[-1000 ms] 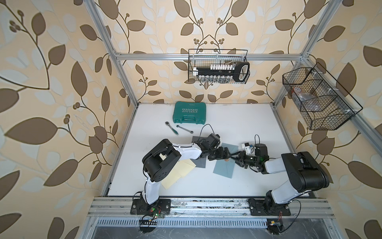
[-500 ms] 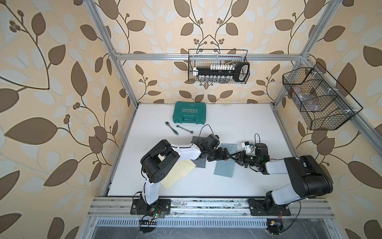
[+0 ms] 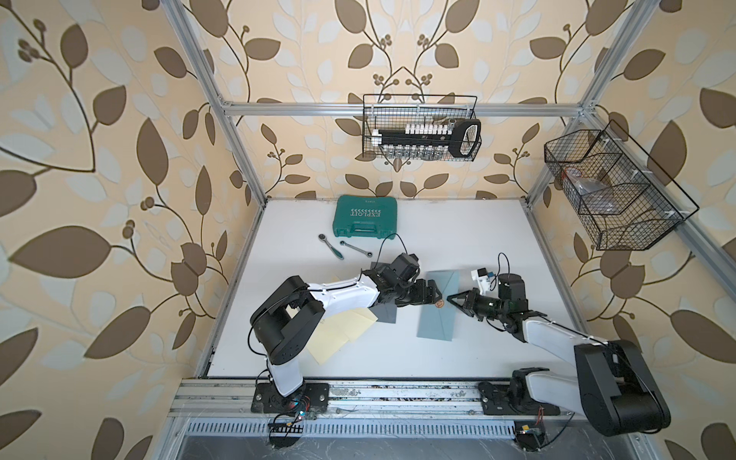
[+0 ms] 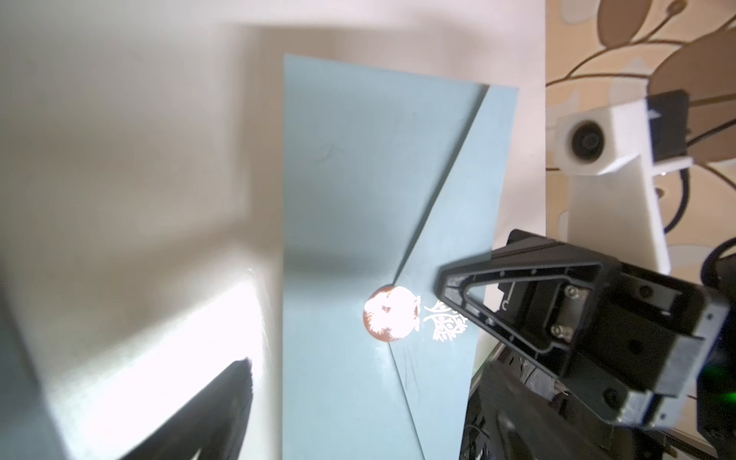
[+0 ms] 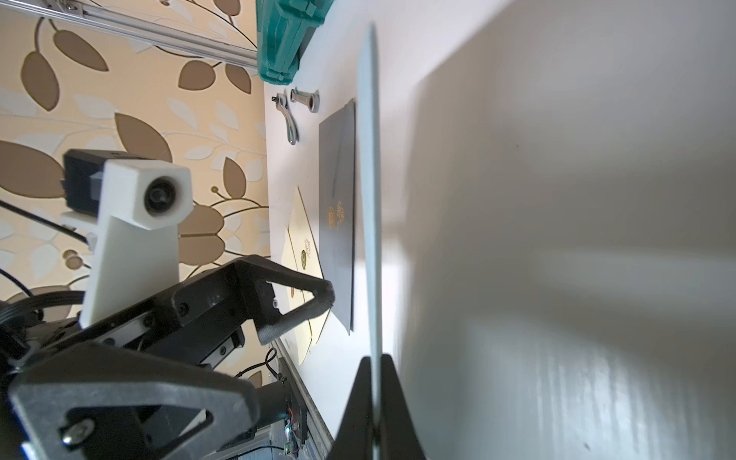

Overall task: Open the envelope
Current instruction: Pick up the envelope from the center of the board.

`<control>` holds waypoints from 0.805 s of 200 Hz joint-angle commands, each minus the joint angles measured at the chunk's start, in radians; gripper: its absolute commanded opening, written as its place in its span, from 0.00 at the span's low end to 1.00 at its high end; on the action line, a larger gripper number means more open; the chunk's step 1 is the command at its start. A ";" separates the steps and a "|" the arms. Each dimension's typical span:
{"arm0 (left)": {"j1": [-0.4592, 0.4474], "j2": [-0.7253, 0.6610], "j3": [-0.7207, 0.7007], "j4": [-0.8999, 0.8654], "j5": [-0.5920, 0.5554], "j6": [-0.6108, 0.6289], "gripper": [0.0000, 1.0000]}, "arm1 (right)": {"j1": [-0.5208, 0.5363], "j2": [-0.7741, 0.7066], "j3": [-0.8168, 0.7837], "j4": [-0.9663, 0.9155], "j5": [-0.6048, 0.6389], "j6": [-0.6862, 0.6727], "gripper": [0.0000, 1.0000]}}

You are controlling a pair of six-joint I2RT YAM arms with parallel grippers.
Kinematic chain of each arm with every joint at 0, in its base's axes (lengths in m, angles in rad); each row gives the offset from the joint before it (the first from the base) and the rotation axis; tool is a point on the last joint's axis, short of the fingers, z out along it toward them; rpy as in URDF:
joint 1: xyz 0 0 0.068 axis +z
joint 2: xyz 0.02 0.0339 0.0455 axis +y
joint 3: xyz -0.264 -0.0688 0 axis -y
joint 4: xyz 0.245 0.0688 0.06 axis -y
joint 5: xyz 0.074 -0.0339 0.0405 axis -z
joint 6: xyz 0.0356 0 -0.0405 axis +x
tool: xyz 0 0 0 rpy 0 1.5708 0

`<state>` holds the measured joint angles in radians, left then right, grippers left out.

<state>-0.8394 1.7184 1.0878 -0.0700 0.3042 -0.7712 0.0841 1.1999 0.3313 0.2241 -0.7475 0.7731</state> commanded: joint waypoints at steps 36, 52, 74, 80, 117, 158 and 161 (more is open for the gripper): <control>-0.009 -0.297 -0.029 -0.101 -0.256 0.150 0.95 | 0.025 -0.267 0.139 -0.256 0.063 -0.120 0.00; -0.009 -0.362 -0.059 -0.074 -0.294 0.186 0.95 | 0.045 -0.271 0.183 -0.270 0.045 -0.125 0.00; -0.010 -0.439 -0.117 0.010 -0.293 0.244 0.98 | 0.087 -0.272 0.243 -0.299 0.037 -0.136 0.00; -0.009 -0.460 -0.129 0.036 -0.261 0.275 0.99 | 0.096 -0.276 0.259 -0.311 0.037 -0.145 0.00; 0.022 -0.515 -0.082 -0.039 -0.178 0.298 0.99 | 0.135 -0.289 0.346 -0.371 -0.003 -0.189 0.00; 0.187 -0.557 -0.152 0.065 0.031 0.179 0.99 | 0.195 -0.285 0.418 -0.398 -0.052 -0.236 0.00; 0.197 -0.561 -0.157 0.071 0.042 0.173 0.99 | 0.202 -0.284 0.423 -0.400 -0.056 -0.241 0.00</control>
<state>-0.7216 1.2114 0.9623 -0.0872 0.2058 -0.5423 0.2527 0.9245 0.7086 -0.1390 -0.7517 0.5873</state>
